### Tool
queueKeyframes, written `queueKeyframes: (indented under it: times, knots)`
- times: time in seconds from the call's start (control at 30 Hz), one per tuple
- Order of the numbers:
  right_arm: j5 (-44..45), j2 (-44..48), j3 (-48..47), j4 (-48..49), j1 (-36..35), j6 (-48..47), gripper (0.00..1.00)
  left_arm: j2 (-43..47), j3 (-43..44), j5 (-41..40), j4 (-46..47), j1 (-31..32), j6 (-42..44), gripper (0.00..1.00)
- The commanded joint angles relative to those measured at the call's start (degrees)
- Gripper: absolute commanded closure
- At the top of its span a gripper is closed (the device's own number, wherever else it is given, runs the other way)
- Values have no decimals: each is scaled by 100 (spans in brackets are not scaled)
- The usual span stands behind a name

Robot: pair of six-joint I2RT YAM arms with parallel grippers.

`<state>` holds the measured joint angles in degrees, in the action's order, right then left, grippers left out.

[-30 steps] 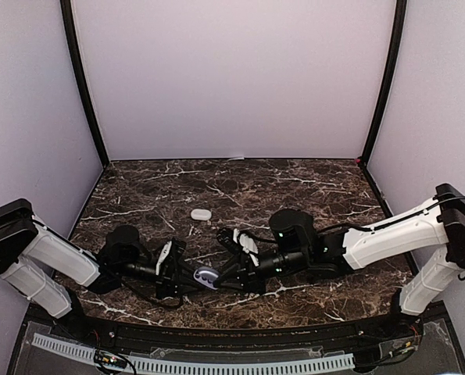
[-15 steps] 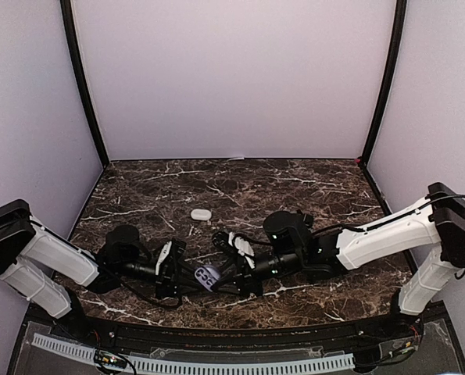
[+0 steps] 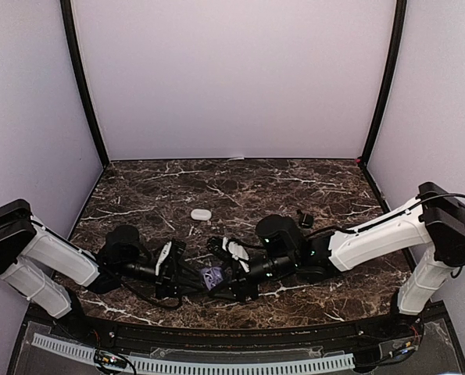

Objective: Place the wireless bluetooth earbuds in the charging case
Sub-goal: Open the charging case with the earbuds, then close the charging case with the earbuds.

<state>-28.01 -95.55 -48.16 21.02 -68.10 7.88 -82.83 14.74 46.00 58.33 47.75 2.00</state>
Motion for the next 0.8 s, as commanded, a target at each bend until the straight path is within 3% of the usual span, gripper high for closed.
queueKeyframes:
  times: [0.0,0.33,0.53,0.77]
  knots:
    - [-101,-131,-205,231,-191,29,51,-97,159,-198,190,-26,-141,70]
    - [419,-208,-249,85,-179,240,68,-9,58,-53,431,-88,-265,63]
    - [-24,-192,-300,-6,-171,49,76,-106,-134,1242,1348,-125,-513,58]
    - [-370,-211,-370,-123,-177,-132,76,-327,-27,1690,1355,-125,-487,55]
